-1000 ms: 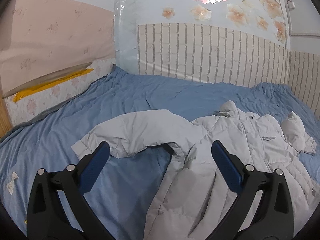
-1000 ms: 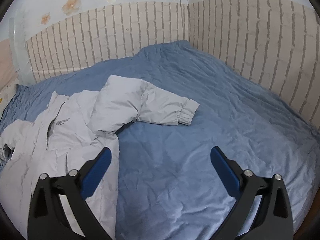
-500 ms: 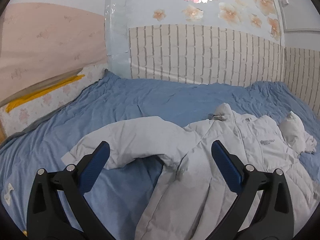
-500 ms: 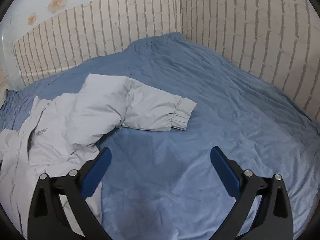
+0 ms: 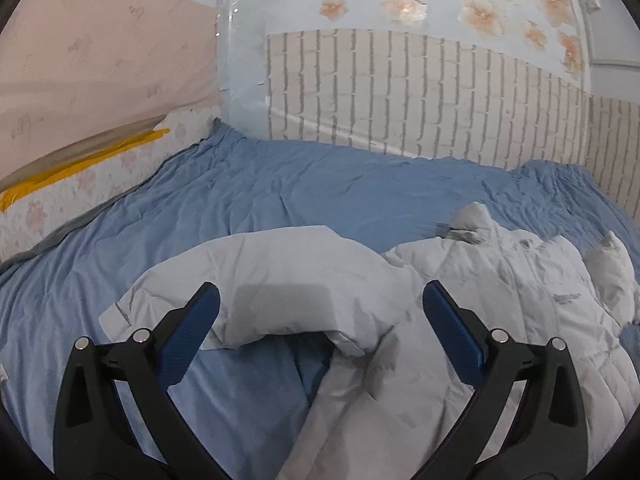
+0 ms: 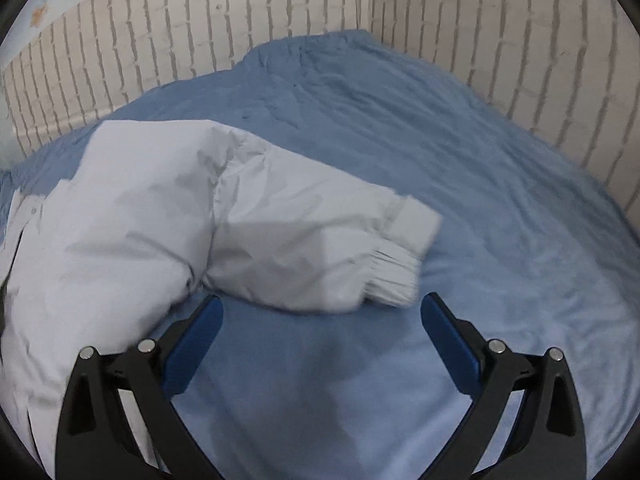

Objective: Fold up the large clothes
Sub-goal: 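Lower the right gripper onto the sleeve cuff and close it, then lift the cuff with the right gripper, fold it across the body, release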

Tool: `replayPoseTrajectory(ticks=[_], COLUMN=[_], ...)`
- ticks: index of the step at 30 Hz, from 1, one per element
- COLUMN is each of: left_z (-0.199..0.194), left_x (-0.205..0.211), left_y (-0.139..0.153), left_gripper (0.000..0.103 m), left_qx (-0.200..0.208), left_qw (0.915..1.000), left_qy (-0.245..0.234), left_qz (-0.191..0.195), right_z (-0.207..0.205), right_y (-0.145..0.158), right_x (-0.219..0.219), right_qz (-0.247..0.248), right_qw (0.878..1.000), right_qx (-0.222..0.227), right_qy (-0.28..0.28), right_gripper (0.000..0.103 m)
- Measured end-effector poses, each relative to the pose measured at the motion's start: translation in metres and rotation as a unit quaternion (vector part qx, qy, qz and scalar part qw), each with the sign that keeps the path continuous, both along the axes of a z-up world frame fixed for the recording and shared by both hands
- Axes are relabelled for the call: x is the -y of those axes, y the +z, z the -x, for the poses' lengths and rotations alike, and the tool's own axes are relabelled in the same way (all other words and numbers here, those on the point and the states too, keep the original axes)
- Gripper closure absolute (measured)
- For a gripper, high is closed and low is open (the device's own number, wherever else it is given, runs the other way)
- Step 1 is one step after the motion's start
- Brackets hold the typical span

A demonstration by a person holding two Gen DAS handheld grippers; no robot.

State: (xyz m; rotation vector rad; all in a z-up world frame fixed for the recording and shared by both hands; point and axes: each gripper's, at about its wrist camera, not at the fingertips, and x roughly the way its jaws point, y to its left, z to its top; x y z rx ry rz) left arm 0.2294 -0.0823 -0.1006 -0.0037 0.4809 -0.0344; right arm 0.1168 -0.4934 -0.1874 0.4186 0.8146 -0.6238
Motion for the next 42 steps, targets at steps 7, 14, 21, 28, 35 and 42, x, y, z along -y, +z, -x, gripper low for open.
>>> replayPoseTrajectory(ticks=[7,14,21,28,35,42], left_z=[-0.017,-0.016,-0.001,0.020,0.043,0.031], left_x=[-0.008,-0.007,0.003,0.009,0.000,-0.052], left_y=[-0.011,-0.013,0.002,0.030,0.066,0.076], left_gripper=[0.003,0.003,0.003,0.003,0.003,0.003], left_qx=[-0.018,-0.024,-0.010,0.017,0.052,0.020], left_qw=[0.9997,0.9996,0.9999,0.9992,0.9971,0.9945], left_qy=[0.014,0.014,-0.003,-0.024,-0.041,-0.012], left_qz=[0.000,0.004,0.013,0.029,0.039,0.102], right_z=[-0.042,-0.026,0.081,0.139,0.084,-0.026], right_y=[-0.038,-0.030,0.039,0.123,0.219,0.238], right_x=[0.017,0.029,0.052,0.017,-0.119,-0.281], right_qz=[-0.020,-0.036,0.011,0.092,0.205,0.230], right_qw=[0.999,0.998,0.991,0.991,0.971,0.950], right_qx=[-0.027,0.004,0.054,0.076,0.109,0.108], right_qy=[-0.018,-0.056,-0.124,-0.068,0.048,0.181], right_gripper=[0.004,0.090,0.096,0.096,0.096,0.096])
